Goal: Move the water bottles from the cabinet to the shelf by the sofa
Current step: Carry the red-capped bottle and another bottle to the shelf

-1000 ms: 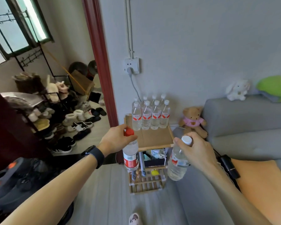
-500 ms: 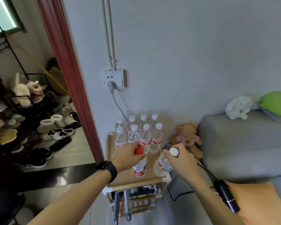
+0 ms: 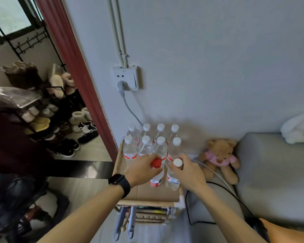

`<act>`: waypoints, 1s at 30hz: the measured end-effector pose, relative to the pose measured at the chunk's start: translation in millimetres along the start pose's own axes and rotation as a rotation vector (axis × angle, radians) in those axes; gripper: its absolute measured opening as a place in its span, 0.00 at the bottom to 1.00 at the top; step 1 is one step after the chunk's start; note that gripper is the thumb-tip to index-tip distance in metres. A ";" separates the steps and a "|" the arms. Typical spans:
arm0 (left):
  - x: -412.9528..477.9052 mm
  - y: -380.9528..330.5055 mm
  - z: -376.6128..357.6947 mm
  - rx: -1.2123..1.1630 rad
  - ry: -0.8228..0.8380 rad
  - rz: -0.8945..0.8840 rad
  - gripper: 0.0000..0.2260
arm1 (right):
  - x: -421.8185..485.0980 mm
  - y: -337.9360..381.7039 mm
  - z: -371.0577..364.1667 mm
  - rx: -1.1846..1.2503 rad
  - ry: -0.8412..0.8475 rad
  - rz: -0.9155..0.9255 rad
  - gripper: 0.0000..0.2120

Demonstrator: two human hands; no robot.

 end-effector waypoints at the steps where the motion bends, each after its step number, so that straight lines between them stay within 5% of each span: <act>1: 0.5 -0.8 0.0 0.018 0.009 -0.010 0.16 | 2.3 -0.1 0.3 -0.031 0.010 0.008 0.18; 8: 2.2 -8.6 6.8 0.221 0.040 -0.114 0.20 | -1.6 -3.5 20.3 -0.253 -0.053 0.029 0.35; 13: 6.8 -20.8 7.6 0.314 0.049 -0.220 0.19 | 4.8 3.0 26.8 -0.415 -0.065 0.122 0.26; 19: 11.9 -14.5 16.9 0.473 -0.010 -0.165 0.16 | 5.0 19.0 6.3 -0.407 0.178 0.355 0.12; 30: 13.8 -5.2 11.0 0.354 0.060 -0.159 0.18 | 3.8 14.9 10.9 -0.563 0.033 0.293 0.25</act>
Point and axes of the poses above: each hand's wrist, its own x-axis towards the middle knuckle, its own z-axis out of the back of the hand, y = z × x, the point moved 10 cm from there along x, towards the middle knuckle, and after that the axes turned 1 degree about z, right-handed, at the moved point
